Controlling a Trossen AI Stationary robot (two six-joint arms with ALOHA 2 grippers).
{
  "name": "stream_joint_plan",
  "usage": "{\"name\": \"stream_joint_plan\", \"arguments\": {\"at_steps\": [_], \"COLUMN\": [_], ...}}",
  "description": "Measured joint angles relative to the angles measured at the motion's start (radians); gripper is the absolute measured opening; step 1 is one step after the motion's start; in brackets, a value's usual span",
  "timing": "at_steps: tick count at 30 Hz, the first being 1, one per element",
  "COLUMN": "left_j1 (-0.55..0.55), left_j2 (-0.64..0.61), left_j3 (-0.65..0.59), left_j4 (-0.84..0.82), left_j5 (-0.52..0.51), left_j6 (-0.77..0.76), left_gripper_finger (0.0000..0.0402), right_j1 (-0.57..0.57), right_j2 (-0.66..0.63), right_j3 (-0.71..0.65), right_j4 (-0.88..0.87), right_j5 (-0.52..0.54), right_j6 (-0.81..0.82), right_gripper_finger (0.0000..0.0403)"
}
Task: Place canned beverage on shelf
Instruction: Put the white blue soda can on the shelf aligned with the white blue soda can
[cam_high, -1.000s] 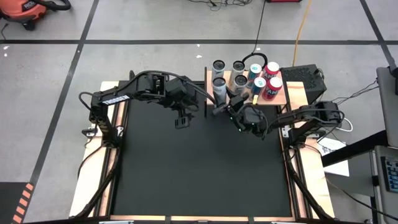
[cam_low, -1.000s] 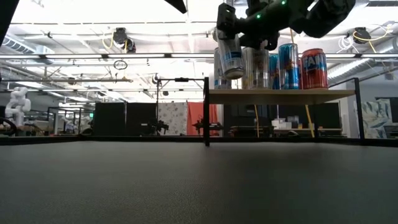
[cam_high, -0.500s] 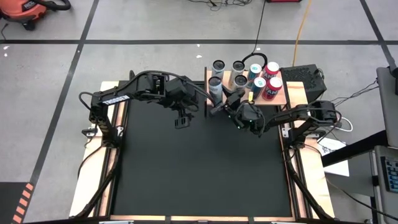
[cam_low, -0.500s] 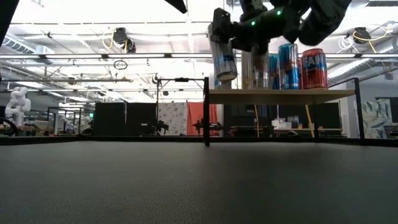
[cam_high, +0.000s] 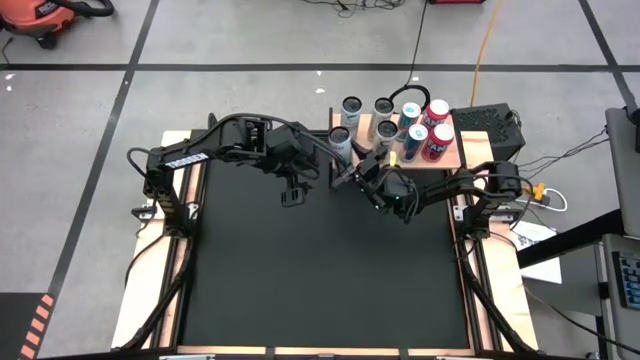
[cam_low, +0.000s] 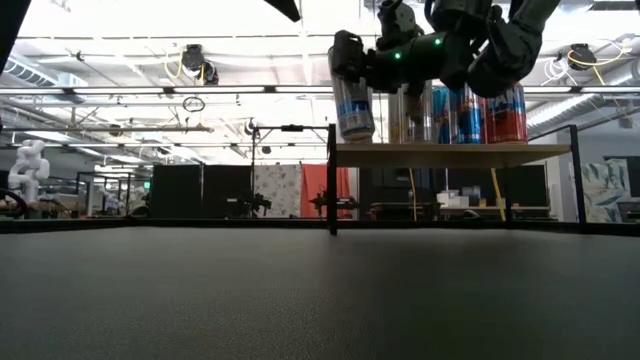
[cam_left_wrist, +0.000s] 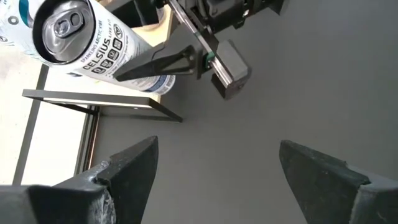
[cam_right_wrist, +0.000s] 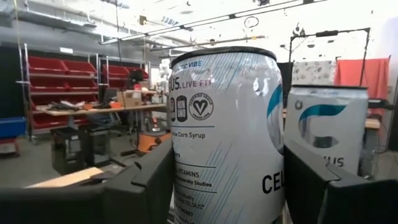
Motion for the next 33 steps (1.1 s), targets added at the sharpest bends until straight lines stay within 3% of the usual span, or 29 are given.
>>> {"name": "stream_joint_plan", "arguments": {"at_steps": [25, 33], "left_j1": [0.000, 0.000], "left_j2": [0.000, 0.000], "left_j3": [0.000, 0.000], "left_j4": [0.000, 0.002], "left_j5": [0.000, 0.000], "left_j6": [-0.001, -0.001], "left_gripper_finger": [0.0333, 0.0333], "right_j1": [-0.050, -0.043], "right_j2": [0.039, 0.039], "right_j3": [0.001, 0.002], "right_j4": [0.023, 0.009], "right_j5": [-0.009, -0.010], "right_j6": [-0.001, -0.003], "right_gripper_finger": [0.0205, 0.0231]}}
